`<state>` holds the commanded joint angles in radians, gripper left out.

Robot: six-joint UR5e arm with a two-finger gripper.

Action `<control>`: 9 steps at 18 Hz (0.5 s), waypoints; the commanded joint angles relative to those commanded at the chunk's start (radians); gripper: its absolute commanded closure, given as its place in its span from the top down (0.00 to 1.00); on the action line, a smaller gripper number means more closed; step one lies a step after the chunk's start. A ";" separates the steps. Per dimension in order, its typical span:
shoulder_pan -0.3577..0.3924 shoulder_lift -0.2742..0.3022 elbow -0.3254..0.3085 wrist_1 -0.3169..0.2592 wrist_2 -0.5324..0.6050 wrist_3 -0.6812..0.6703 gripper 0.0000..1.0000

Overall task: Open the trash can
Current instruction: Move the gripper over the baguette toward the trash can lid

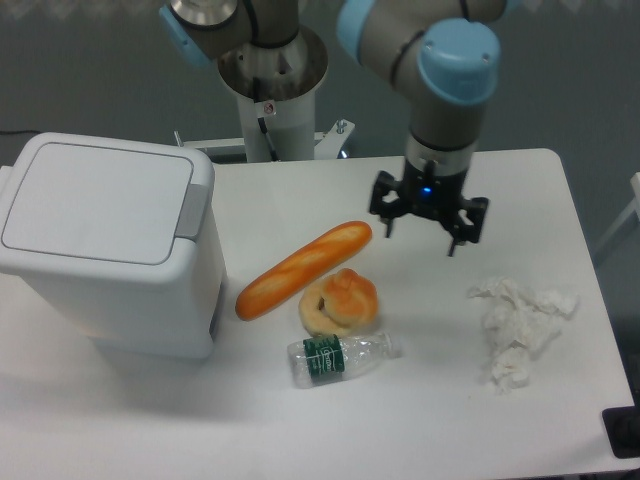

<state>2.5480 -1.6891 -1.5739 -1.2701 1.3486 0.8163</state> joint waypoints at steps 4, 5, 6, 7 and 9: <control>-0.035 0.031 0.002 -0.009 -0.092 -0.112 0.46; -0.044 0.035 0.002 -0.009 -0.097 -0.143 0.36; -0.054 0.035 0.002 -0.009 -0.097 -0.172 0.32; -0.055 0.035 0.002 -0.009 -0.097 -0.198 0.28; -0.066 0.037 0.002 -0.008 -0.106 -0.238 0.19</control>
<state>2.4820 -1.6521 -1.5723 -1.2778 1.2426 0.5785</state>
